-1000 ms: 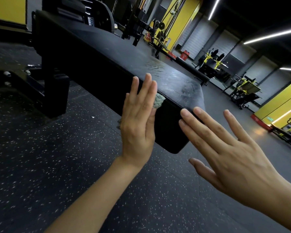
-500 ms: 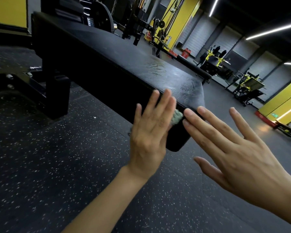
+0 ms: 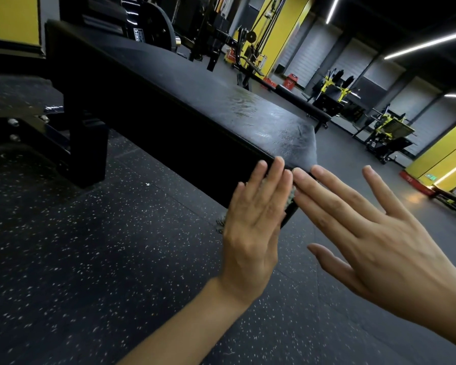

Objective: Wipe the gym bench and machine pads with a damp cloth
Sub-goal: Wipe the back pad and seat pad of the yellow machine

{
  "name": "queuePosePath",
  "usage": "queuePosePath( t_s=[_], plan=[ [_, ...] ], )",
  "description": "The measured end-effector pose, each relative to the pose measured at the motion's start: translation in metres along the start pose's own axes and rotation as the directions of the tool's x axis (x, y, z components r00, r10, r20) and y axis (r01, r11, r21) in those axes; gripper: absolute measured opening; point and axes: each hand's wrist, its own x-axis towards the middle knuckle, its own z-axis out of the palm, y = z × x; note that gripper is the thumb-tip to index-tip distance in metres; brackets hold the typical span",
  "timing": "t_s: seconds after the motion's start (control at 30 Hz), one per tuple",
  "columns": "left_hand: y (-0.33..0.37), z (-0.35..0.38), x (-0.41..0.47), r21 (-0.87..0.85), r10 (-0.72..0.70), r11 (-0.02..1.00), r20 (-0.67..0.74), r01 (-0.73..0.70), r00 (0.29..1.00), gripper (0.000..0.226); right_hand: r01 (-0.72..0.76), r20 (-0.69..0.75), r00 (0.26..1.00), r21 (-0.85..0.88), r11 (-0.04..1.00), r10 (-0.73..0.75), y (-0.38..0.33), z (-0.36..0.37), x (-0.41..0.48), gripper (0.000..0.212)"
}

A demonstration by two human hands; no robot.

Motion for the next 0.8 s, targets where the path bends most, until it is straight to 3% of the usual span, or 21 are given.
queuePosePath(
  t_s=[0.47,0.57,0.8],
  plan=[
    [-0.005,-0.005,0.004,0.061,0.072,0.995,0.042,-0.075,0.996,0.048,-0.054,-0.014,0.998,0.079,0.995,0.055,-0.002,0.005,-0.009,0.07],
    [-0.025,-0.021,0.023,0.072,0.012,0.997,-0.025,-0.01,1.0,0.059,-0.056,-0.016,0.998,0.088,0.995,0.057,-0.003,0.005,-0.009,0.07],
    [-0.056,-0.041,0.057,0.011,-0.13,0.991,-0.142,0.133,0.981,0.043,-0.065,-0.021,0.997,0.098,0.993,0.068,-0.006,0.006,-0.009,0.071]
  ],
)
